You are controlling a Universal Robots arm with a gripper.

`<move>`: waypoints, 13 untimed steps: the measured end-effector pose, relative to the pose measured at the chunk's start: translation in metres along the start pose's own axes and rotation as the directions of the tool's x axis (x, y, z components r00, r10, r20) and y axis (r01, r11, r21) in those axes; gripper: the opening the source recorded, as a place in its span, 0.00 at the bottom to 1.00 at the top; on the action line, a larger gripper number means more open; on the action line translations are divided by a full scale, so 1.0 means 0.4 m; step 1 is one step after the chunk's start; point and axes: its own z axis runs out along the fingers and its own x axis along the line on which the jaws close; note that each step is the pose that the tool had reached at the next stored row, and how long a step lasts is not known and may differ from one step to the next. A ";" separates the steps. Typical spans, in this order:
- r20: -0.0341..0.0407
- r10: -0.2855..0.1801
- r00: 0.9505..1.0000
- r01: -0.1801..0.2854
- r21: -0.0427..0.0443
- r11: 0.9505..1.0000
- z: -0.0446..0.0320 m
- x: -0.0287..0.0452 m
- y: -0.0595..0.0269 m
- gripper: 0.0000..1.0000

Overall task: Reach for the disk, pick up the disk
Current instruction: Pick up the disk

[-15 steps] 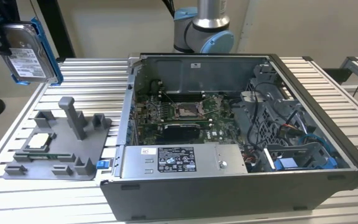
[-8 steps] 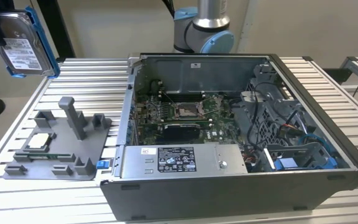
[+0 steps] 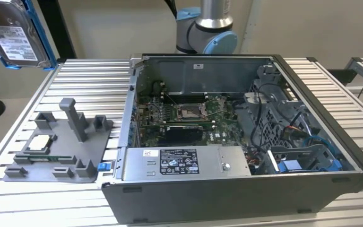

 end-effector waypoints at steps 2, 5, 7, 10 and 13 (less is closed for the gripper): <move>0.000 0.000 1.000 0.000 0.000 1.000 -0.011 0.000 0.000 0.00; 0.000 0.000 1.000 0.000 0.000 1.000 -0.022 0.000 0.001 0.00; 0.000 0.000 1.000 0.000 0.000 1.000 -0.023 0.000 0.001 0.00; 0.000 0.000 1.000 0.000 0.000 1.000 -0.023 0.000 0.000 0.00; 0.000 0.000 1.000 0.000 0.000 1.000 -0.023 0.000 0.000 0.00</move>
